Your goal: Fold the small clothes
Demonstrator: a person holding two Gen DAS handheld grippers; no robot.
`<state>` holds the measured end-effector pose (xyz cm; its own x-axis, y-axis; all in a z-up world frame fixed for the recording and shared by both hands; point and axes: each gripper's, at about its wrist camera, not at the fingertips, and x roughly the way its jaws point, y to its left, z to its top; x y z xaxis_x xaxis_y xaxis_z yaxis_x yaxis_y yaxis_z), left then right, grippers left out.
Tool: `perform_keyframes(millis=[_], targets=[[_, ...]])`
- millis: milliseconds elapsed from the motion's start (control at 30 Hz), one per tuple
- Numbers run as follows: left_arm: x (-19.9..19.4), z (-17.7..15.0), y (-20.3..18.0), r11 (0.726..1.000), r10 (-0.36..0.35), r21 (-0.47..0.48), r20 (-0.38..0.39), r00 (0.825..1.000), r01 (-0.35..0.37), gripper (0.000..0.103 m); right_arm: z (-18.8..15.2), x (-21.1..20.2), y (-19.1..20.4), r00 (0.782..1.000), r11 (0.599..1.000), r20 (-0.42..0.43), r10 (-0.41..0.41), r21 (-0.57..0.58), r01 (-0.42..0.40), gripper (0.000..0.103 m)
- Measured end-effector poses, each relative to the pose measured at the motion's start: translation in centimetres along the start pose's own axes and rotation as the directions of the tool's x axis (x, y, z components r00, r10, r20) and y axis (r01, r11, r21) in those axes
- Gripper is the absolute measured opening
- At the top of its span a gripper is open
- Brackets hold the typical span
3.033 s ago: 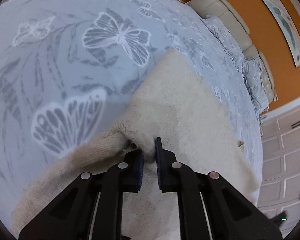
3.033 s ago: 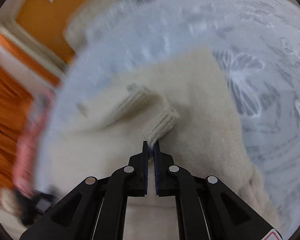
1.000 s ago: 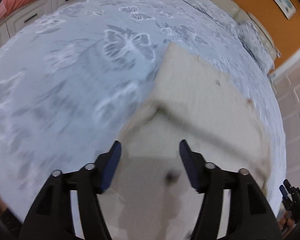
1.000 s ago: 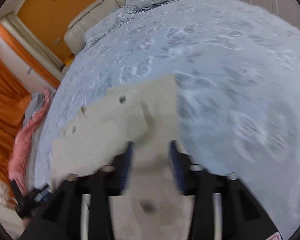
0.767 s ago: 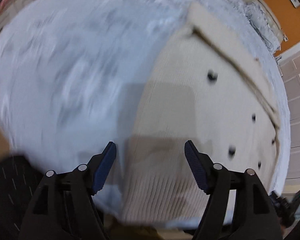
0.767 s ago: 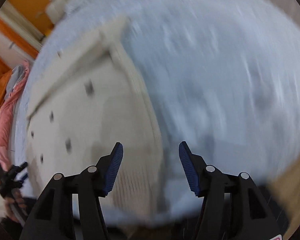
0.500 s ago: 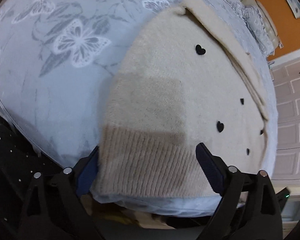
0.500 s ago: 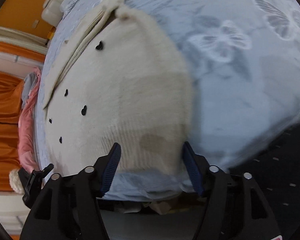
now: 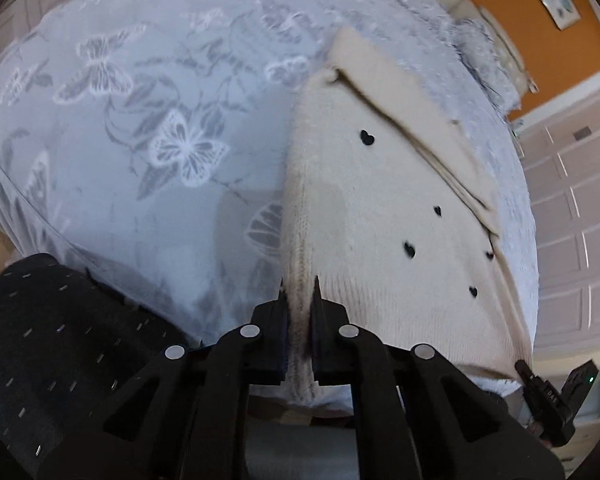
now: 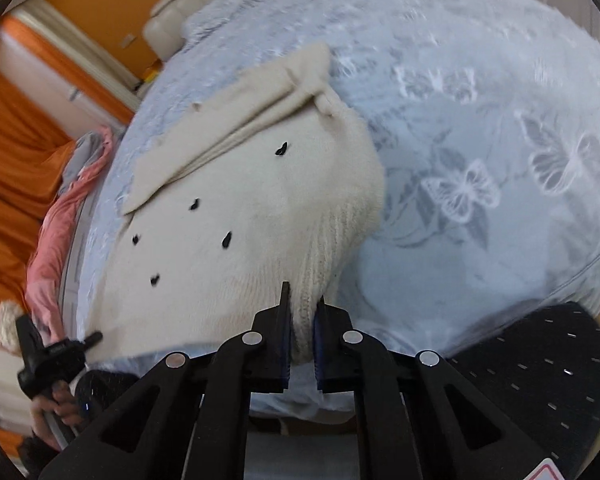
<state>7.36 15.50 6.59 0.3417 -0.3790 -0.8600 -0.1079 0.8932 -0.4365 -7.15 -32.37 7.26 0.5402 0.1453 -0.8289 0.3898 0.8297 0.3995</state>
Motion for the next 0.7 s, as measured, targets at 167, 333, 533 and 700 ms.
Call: perform_keyframes(millis=[167,333,533,700], targets=[[-3.0,-2.7,-1.6,0.995,-0.003,0.099,-0.016,1.000,0.005,0.006,-2.1,-3.0,0.3,1.000,0.997,-0.013,-0.028,-0.072,0.027,0.007],[-5.2,-7.6,-1.1,0.988,0.024,0.154,-0.104,0.994,-0.008,0.006,-5.9,-5.2,-0.6,0.993,0.989,-0.103,-0.062,-0.143,0.047,0.007],[-8.8,-12.9,0.9,0.990,0.054,0.141,-0.233,0.971,-0.021,0.006,-11.4,-8.7,-2.3,0.957,0.984,-0.280,-0.079,-0.177,0.029,0.007],[-11.6,-8.3,-0.9,0.994,-0.033,0.098,-0.134,0.990,0.046,0.007,-9.1,-12.2,-1.2,0.970,0.988,-0.241,0.021,-0.143,-0.057,0.007]])
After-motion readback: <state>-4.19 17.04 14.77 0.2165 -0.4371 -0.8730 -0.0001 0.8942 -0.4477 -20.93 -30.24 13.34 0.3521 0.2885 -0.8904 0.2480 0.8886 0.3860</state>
